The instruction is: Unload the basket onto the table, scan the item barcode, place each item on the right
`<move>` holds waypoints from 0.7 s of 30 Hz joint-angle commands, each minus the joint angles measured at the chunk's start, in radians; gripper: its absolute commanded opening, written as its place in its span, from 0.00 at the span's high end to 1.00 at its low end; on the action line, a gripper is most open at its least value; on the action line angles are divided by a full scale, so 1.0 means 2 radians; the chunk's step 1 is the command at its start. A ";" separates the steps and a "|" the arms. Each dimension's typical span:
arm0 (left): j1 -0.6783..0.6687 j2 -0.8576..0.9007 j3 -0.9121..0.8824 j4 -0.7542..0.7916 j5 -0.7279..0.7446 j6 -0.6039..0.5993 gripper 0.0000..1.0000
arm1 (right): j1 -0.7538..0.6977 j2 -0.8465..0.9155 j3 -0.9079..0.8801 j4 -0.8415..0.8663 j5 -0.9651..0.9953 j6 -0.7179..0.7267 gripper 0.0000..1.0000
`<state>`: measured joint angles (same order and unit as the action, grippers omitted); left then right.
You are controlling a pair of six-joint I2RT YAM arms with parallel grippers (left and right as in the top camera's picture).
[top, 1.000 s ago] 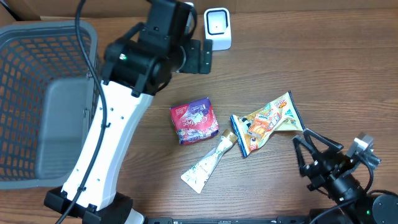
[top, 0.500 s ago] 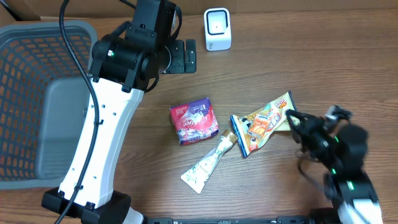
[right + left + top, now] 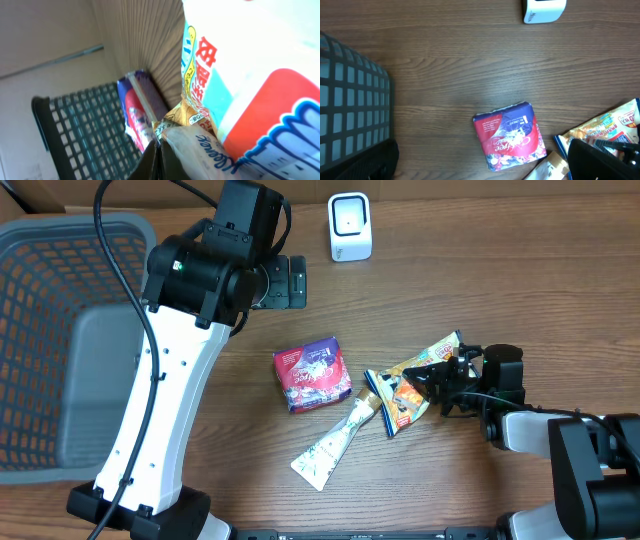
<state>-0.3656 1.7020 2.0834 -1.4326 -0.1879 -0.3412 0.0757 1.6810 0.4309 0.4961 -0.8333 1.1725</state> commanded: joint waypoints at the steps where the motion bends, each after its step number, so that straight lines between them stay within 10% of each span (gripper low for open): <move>1: 0.001 -0.011 0.006 -0.002 -0.016 -0.016 0.00 | 0.007 0.013 -0.001 0.001 -0.037 -0.050 0.96; 13: 0.001 -0.011 0.006 -0.006 -0.015 -0.017 0.00 | 0.004 -0.077 0.020 0.131 -0.143 0.000 0.96; 21: 0.001 -0.011 0.006 -0.006 -0.014 -0.017 0.00 | 0.004 -0.130 0.020 -0.188 -0.076 -0.155 0.96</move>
<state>-0.3656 1.7020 2.0834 -1.4441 -0.2001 -0.3637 0.0811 1.4242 0.4702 0.2775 -1.0801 1.0542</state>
